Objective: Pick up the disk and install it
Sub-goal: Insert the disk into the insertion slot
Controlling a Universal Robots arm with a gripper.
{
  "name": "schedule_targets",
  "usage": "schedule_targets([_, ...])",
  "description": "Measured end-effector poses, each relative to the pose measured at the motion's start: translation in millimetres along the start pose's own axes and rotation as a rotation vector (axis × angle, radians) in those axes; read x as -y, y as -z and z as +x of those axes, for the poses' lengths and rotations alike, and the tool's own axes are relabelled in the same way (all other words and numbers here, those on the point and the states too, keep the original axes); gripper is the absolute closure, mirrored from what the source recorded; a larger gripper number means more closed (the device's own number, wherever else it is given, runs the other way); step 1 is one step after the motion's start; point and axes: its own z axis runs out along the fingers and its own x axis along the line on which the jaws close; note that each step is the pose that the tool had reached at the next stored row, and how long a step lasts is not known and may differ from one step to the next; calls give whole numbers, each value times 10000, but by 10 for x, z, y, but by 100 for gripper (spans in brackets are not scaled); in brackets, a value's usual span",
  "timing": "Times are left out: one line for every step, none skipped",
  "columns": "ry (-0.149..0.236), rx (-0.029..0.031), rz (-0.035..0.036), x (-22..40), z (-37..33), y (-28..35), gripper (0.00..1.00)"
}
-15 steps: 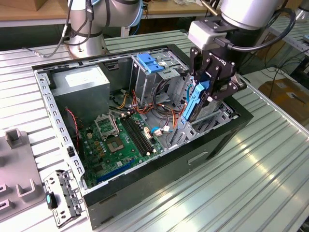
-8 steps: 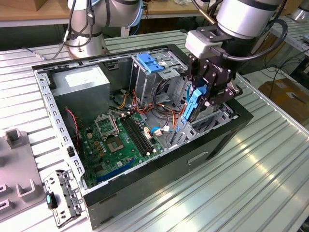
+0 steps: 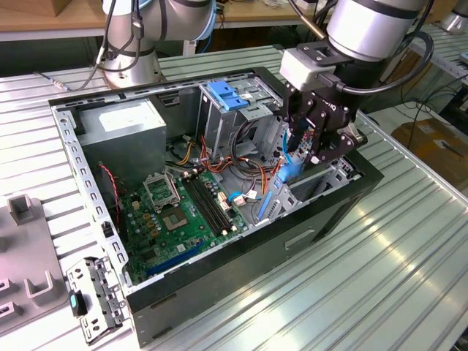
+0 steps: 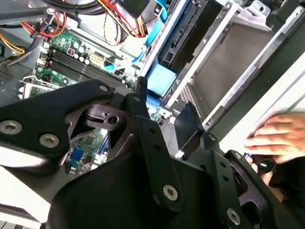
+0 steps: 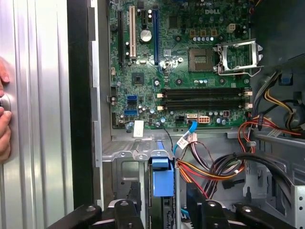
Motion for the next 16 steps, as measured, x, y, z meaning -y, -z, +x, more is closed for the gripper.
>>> schedule_targets([0,-1,0,0,0,-3,49])
schedule_targets([0,-1,0,0,1,-6,49])
schedule_targets([-1,0,0,0,0,-6,51])
schedule_targets([0,-1,0,0,1,-6,57])
schedule_targets([0,-1,0,0,0,-7,57])
schedule_targets([0,2,0,0,0,-15,64])
schedule_targets([0,4,0,0,0,-26,70])
schedule_targets([0,0,0,0,0,-46,76])
schedule_targets([0,0,0,0,-1,-65,82])
schedule_targets([0,0,0,1,-1,-98,88])
schedule_targets([0,-1,0,1,-2,-114,89])
schedule_targets([0,-2,0,1,-2,-113,89])
schedule_targets([0,-2,0,1,-2,-113,89])
schedule_targets([0,-1,0,1,-1,-113,89])
schedule_targets([0,-2,0,1,-2,-113,89])
schedule_targets([0,-1,0,1,-2,-115,89])
